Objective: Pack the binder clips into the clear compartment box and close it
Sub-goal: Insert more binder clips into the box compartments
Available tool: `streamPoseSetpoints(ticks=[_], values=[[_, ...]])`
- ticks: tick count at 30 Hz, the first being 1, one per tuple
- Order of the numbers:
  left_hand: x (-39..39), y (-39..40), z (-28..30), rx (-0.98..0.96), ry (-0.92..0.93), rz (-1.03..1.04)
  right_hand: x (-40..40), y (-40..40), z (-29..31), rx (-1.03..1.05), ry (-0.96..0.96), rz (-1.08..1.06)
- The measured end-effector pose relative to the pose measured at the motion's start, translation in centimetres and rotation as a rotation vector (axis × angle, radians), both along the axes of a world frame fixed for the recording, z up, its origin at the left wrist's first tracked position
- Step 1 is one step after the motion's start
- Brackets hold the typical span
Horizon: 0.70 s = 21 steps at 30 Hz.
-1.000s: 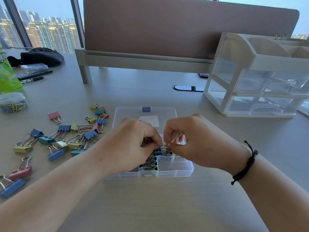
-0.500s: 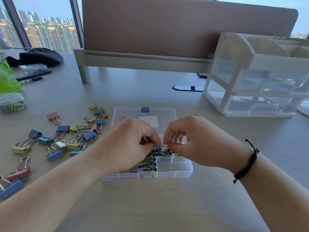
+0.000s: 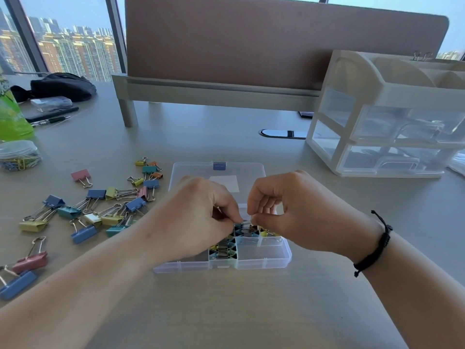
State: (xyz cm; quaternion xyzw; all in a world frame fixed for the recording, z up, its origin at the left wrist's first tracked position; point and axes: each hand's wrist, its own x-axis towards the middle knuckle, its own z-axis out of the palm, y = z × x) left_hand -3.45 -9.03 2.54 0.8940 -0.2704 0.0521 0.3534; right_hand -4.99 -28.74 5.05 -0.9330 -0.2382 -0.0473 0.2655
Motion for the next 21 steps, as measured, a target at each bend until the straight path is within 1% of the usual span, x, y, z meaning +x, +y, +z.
streamPoseSetpoints(ticks=[11,21], values=[[0.12,0.09,0.00,-0.032,0.057,0.047,-0.28,0.14,0.25,-0.026,-0.091,0.053],[0.34,0.09,0.01,-0.012,0.121,0.047,0.11,0.21,-0.18,-0.068,-0.090,0.054]])
